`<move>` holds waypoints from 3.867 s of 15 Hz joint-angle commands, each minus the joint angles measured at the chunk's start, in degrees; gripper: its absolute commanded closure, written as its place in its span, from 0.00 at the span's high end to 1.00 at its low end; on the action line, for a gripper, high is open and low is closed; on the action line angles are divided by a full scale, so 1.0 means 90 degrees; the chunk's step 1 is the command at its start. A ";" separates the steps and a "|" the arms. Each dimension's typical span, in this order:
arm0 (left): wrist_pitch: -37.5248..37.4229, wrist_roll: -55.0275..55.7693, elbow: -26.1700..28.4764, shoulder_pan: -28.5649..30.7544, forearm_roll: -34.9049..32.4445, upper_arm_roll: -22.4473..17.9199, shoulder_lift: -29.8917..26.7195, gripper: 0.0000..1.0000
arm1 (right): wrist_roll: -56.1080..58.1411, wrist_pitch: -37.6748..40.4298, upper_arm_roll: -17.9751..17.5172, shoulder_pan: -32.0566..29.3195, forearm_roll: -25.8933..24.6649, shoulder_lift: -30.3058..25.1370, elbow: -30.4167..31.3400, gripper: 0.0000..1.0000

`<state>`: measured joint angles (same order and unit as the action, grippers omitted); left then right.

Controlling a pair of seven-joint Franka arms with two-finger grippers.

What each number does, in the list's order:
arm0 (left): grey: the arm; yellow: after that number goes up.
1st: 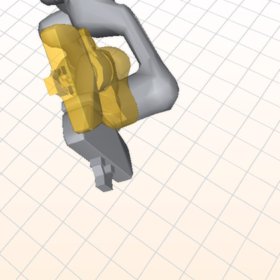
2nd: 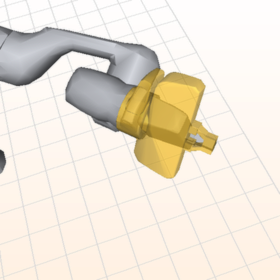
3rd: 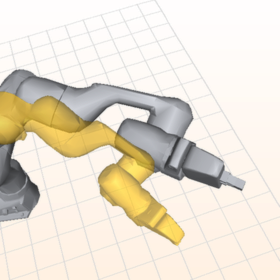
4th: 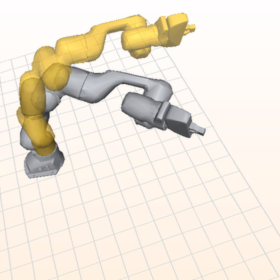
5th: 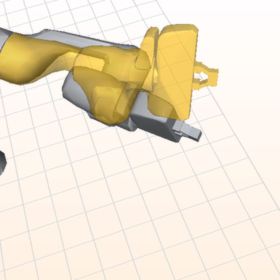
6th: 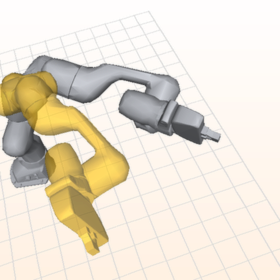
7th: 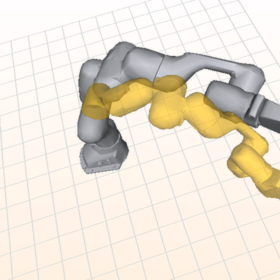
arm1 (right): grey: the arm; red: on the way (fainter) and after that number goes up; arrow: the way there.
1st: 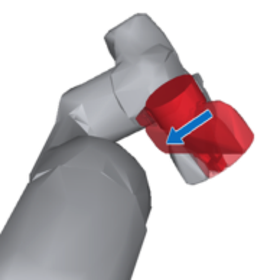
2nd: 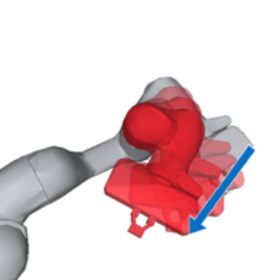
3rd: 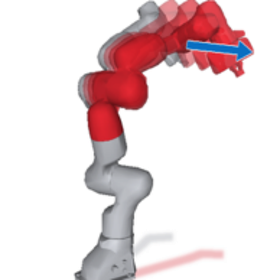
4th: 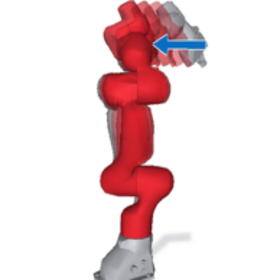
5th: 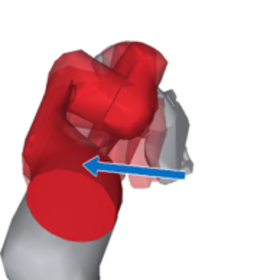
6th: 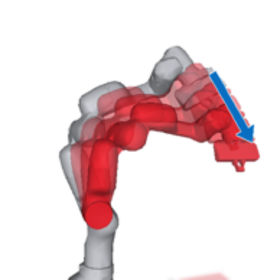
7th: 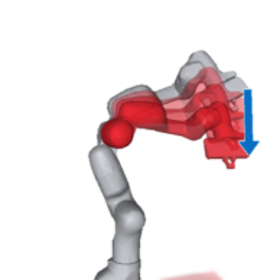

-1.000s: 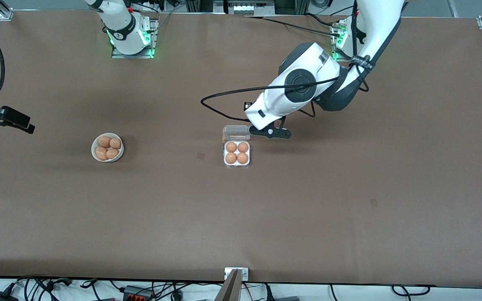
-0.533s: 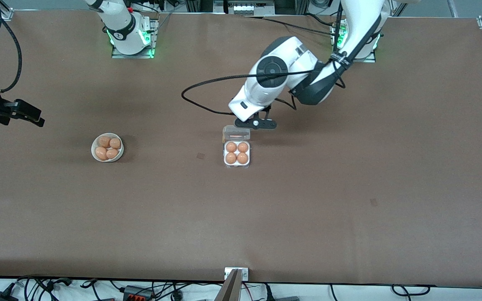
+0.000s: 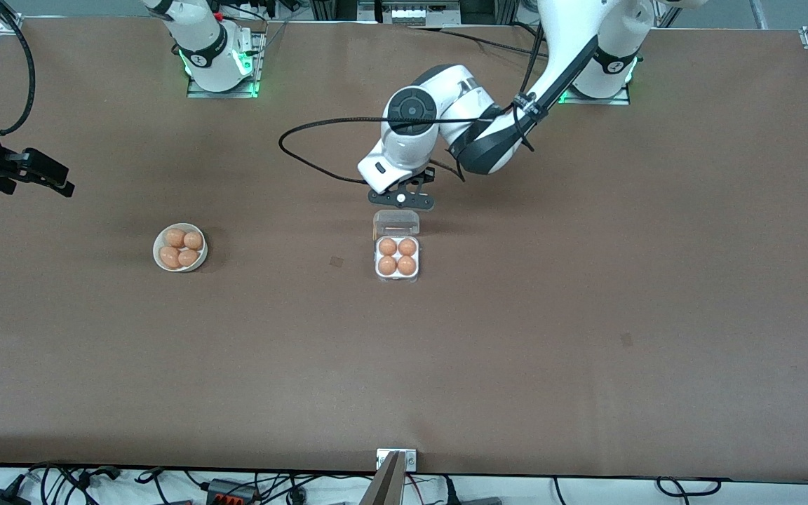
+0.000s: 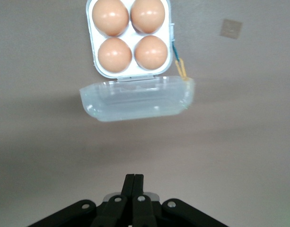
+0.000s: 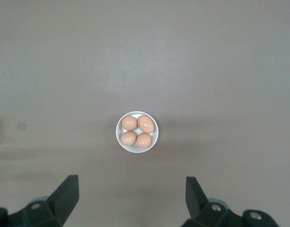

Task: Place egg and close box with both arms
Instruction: 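Push the clear carton lid shut with the left gripper, then lift the left gripper away from the closed carton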

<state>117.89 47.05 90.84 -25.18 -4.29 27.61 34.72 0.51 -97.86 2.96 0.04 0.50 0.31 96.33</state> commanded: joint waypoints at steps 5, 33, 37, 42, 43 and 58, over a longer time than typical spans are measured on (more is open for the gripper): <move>0.0027 0.0074 -0.0200 -0.0249 -0.0518 -0.0040 0.0516 0.00 | 0.0080 0.0561 -0.0045 -0.0015 -0.0084 -0.0123 -0.0040 1.00; -0.0705 0.0387 -0.1033 0.0257 -0.0860 -0.0597 0.0042 0.00 | 0.0071 0.0298 -0.0045 0.0103 -0.0065 -0.0132 -0.0010 1.00; -0.0745 -0.0059 -0.0027 0.1155 -0.0871 -0.0568 -0.1140 0.00 | 0.0071 0.0278 -0.0094 0.0054 -0.0065 -0.0132 -0.0010 1.00; -0.1330 -0.1135 0.0043 0.2433 -0.0861 -0.0519 -0.1951 0.00 | 0.0071 0.0278 -0.0260 -0.0103 -0.0075 -0.0142 0.0009 1.00; -0.1379 -0.1629 0.0053 0.2755 -0.0842 -0.0509 -0.2088 0.00 | 0.0080 0.0288 -0.0260 -0.0093 -0.0084 -0.0142 0.0009 1.00; -0.1956 -0.4232 0.0160 0.4584 0.0242 -0.0538 -0.2852 0.00 | 0.0100 0.0327 -0.0211 -0.0073 -0.0084 -0.0298 0.0233 1.00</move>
<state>100.55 10.64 90.39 15.76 -3.09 22.42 10.78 0.66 -95.44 1.82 0.10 0.45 -0.50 96.93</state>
